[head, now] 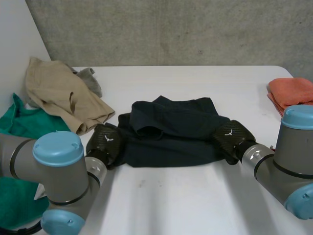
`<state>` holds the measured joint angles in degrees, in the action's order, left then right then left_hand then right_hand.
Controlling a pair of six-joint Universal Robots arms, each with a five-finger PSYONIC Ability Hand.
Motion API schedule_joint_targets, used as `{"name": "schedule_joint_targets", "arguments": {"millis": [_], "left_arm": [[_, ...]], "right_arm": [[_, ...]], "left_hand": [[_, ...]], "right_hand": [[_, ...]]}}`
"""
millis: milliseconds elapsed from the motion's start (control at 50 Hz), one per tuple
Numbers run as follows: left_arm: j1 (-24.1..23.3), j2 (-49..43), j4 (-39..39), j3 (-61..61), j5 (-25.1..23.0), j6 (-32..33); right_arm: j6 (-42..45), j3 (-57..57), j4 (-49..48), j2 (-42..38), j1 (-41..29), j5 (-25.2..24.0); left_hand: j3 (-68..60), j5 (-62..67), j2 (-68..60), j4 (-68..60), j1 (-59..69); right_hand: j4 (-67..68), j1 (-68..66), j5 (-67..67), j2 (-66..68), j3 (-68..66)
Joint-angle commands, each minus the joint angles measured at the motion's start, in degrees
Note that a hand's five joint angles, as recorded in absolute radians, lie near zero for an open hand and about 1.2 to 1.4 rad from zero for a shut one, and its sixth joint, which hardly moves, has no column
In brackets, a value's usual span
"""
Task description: Fold the laundry.
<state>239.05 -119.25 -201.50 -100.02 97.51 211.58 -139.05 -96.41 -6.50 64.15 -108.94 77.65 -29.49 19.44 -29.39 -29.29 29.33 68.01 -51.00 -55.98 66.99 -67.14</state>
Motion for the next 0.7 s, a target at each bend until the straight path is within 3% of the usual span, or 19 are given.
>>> {"name": "schedule_joint_targets", "arguments": {"millis": [20, 140, 220, 280, 380, 460, 700], "left_arm": [[1.9, -3.7, -2.4, 1.9, -0.5, 3.4], [1.9, -6.6, -2.7, 4.6, -1.1, 3.3], [2.4, -7.4, -2.8, 5.9, -2.8, 3.4], [2.6, -7.2, -2.5, 6.1, -4.5, 3.4], [2.2, -4.5, -1.8, 6.0, -5.0, 3.6], [1.8, 3.4, 1.0, 5.4, -4.8, 3.3], [0.1, 27.1, 15.9, 11.4, -4.9, 1.6]], "right_arm": [[0.0, 0.0, -0.1, 0.0, 0.0, 0.0], [-0.1, 0.2, 0.0, 0.0, 0.0, -0.1], [0.0, 0.3, 0.0, 0.0, 0.0, -0.1], [0.0, 0.5, 0.0, 0.0, 0.1, 0.0], [0.1, 1.4, 0.4, 0.2, 0.2, 0.0], [1.3, 3.1, 2.5, 4.0, 0.3, 0.0], [6.2, 21.6, 24.1, 19.0, 2.7, -0.1]], "left_hand": [[-5.3, 5.3, -5.4, -5.5, 5.4], [-12.2, 12.2, -12.3, -12.4, 12.3], [-30.0, 30.0, -30.1, -30.2, 30.1], [-50.1, 50.2, -50.2, -50.3, 50.3], [-50.5, 50.6, -50.6, -50.7, 50.7], [-50.5, 50.6, -50.6, -50.7, 50.7], [-50.5, 50.6, -50.6, -50.7, 50.7]], "right_hand": [[12.0, -29.0, -14.0, 13.0, -12.9], [12.0, -29.0, -14.0, 13.0, -12.9], [12.0, -29.0, -14.0, 13.0, -12.9], [12.0, -29.0, -14.0, 13.0, -12.9], [12.0, -29.0, -14.0, 13.0, -12.9], [12.0, -29.0, -14.0, 13.0, -12.9], [12.0, -29.0, -14.0, 13.0, -12.9]]}}
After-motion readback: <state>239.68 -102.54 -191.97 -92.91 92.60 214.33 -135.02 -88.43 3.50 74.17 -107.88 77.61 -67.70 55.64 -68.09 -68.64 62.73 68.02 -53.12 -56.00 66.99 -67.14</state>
